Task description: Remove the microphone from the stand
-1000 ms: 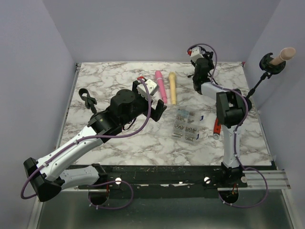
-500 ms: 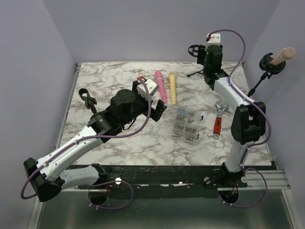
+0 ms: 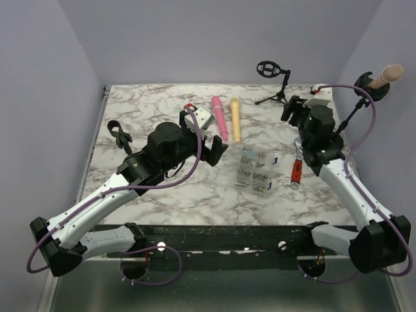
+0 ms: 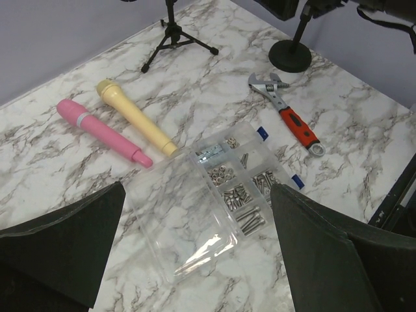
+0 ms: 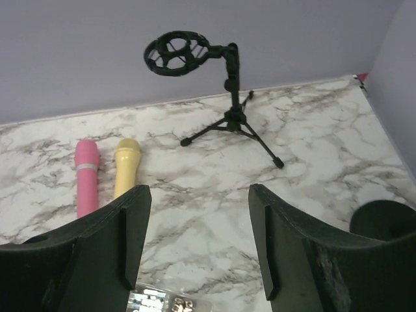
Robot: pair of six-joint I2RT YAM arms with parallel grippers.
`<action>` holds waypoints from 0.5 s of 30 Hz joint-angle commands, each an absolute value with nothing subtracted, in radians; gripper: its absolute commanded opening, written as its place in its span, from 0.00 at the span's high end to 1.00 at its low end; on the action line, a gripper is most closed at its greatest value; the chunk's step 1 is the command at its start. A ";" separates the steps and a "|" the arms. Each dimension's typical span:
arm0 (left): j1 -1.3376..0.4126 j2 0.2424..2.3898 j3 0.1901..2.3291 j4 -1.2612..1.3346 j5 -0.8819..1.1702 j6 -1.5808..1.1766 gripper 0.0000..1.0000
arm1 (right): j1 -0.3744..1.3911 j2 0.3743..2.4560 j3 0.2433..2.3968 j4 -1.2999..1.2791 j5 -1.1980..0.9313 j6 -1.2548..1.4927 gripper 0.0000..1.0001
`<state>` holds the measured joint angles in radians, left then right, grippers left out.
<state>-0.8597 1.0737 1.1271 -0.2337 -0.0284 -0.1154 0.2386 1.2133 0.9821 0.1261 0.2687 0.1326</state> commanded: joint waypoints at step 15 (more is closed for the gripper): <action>-0.847 1.055 1.460 -0.354 0.314 -0.327 0.01 | 0.240 0.953 0.751 0.170 0.405 0.296 0.22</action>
<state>-0.8581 1.0515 1.2484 -0.3191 0.0887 -0.1696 0.2382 0.9573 0.7242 0.2218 0.4397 0.2344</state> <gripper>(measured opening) 0.981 0.780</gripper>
